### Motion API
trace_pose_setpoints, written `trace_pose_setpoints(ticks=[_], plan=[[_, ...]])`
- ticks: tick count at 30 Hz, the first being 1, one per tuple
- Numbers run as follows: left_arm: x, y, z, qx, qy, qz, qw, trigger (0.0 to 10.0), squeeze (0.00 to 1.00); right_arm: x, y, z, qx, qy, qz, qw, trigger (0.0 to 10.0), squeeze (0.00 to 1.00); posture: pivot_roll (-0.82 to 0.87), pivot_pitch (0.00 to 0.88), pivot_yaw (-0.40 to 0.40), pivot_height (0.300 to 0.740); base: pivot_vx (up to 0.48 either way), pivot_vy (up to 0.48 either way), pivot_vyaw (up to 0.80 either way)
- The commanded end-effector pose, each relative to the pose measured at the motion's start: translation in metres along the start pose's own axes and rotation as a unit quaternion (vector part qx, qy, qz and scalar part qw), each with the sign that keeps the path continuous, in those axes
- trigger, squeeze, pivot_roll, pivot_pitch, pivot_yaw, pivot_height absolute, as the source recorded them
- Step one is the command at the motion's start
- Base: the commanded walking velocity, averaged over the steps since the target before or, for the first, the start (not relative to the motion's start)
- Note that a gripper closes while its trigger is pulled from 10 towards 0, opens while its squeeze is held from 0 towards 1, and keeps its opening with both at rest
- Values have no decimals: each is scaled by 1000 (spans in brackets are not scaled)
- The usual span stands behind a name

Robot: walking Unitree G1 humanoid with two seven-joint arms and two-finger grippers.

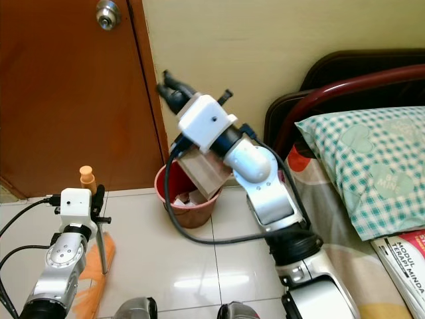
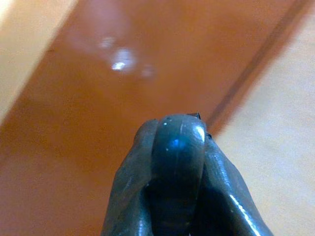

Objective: Sweep floor

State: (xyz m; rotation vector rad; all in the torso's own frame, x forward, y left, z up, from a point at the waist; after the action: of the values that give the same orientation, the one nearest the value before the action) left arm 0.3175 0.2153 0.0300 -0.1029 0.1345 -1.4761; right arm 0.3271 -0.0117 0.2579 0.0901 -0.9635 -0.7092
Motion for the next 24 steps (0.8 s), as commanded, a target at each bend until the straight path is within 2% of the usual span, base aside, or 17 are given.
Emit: trace_pose_setpoints(ticks=[1,3,6,8,9,12,13,15,16,17,18,22,24], plan=[[10,2,1,3,-19,-13,1000,10000,0,-2,4,16,33,-29,17,999,10000,0,-45,43,-29,740,0,0,0],[10,2,1,3,-19,-13,1000,10000,0,-4,4,15,31,-25,20,999,10000,0,-45,43,-29,740,0,0,0],[9,2,0,3,-18,-13,1000,10000,0,-29,0,7,15,-7,92,996,10000,0,-41,42,-27,740,0,0,0],[9,2,0,3,-18,-13,1000,10000,0,-32,-1,5,11,-2,100,995,10000,0,-41,42,-27,740,0,0,0],[10,3,1,2,-16,-15,1000,10000,0,-41,-5,2,7,-8,125,992,10000,0,-41,43,-25,740,0,0,0],[10,3,1,2,-15,-16,1000,10000,0,-48,-8,3,11,-13,145,989,10000,0,-40,42,-24,740,0,0,0],[10,3,1,2,-15,-16,1000,10000,0,-40,-4,8,22,-30,118,992,10000,0,-40,42,-24,740,0,0,0],[10,3,1,2,-14,-16,1000,10000,0,-18,3,17,39,-36,52,997,10000,0,-40,42,-24,740,0,0,0],[10,3,0,1,-14,-15,1000,10000,0,11,10,28,57,-21,-23,998,10000,0,-40,42,-24,740,0,0,0],[10,4,0,1,-14,-15,1000,10000,0,23,12,33,64,-18,-54,996,10000,0,-41,42,-23,740,0,0,0],[10,4,1,1,-14,-15,1000,10000,0,44,15,40,74,-1,-102,992,10000,0,-41,42,-23,740,0,0,0],[9,5,1,2,-12,-14,1000,10000,0,79,20,55,98,34,-169,980,10000,0,-40,38,-22,740,0,0,0],[9,5,1,2,-11,-14,1000,10000,0,82,21,56,101,36,-174,979,10000,0,-40,38,-22,740,0,0,0]])
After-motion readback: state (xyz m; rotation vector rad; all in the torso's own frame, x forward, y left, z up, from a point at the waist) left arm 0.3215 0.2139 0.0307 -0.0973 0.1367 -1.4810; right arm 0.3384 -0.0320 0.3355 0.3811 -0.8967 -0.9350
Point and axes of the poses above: a point about 5 cm out from each wrist's last joint towards the gripper, its own y axis pointing out of the wrist towards the gripper, its own z axis along the axis of the wrist's last joint, x = y × z, the point moved 5 cm from there along y, pointing out of the wrist towards the gripper, and after that the axes turned 9 degrees about -y, right-handed, at the moved point
